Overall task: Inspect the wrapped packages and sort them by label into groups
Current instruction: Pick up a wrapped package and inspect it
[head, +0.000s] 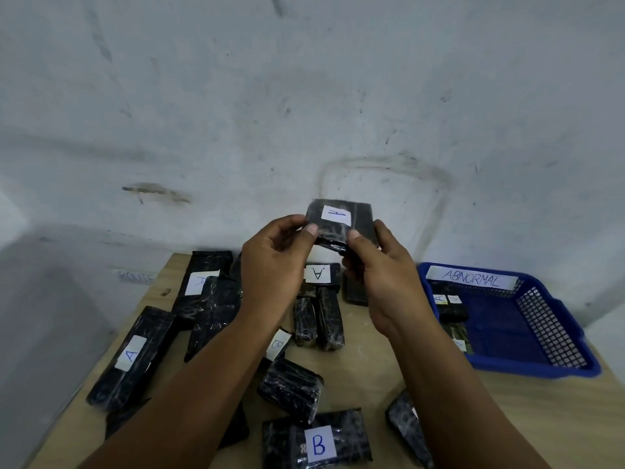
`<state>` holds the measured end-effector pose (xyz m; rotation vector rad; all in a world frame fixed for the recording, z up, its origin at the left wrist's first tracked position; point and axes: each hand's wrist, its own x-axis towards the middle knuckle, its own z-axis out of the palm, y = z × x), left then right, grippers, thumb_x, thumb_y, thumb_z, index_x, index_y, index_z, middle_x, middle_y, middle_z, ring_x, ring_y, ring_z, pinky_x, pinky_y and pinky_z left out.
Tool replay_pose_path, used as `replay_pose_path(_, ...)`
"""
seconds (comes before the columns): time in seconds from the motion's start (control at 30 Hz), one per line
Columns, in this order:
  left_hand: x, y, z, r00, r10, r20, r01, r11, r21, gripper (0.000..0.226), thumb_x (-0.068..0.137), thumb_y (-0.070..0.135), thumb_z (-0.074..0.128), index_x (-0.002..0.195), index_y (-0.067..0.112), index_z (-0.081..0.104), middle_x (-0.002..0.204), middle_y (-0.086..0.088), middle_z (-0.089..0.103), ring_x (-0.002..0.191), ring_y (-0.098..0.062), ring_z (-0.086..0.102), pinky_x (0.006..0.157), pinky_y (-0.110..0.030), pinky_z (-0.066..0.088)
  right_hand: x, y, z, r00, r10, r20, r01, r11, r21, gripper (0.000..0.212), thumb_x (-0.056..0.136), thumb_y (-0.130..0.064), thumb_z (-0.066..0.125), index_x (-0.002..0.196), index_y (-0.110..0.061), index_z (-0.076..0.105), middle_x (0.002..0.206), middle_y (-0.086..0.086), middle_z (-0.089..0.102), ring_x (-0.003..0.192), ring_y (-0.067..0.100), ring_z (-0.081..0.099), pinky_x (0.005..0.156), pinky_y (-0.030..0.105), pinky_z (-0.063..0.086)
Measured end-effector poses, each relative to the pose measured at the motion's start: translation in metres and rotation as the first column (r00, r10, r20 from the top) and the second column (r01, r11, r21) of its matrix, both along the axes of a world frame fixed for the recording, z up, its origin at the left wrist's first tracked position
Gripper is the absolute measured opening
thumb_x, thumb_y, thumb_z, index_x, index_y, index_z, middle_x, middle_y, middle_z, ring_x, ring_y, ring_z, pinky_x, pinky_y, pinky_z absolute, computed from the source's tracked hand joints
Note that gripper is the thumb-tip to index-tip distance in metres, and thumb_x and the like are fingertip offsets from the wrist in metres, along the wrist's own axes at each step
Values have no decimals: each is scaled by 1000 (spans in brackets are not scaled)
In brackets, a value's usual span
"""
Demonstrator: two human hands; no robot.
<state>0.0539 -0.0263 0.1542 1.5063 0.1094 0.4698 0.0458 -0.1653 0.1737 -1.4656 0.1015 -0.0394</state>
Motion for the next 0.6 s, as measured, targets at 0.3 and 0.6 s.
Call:
replay_pose_path(0.3,13,16,4,951,-184,-248,152,978,-141,17,93,10,71,92,26,79,88,2,81,85,-15,78,91,-41,61,1,-9,-14,985,131,-109,-143,984,-106,45,100,-28,69,143,-33,56,107,-4,80,95,11,76,77,28,55)
replay_pose_path(0.6,9,10,0,944,-237,-228,229,971,-61,15,93,18,73,103,28,75,93,4,80,88,-14,77,87,-39,61,6,-14,-23,996,44,-83,-47,998,-38,15,104,-19,62,112,-23,75,102,0,82,94,17,78,81,34,62)
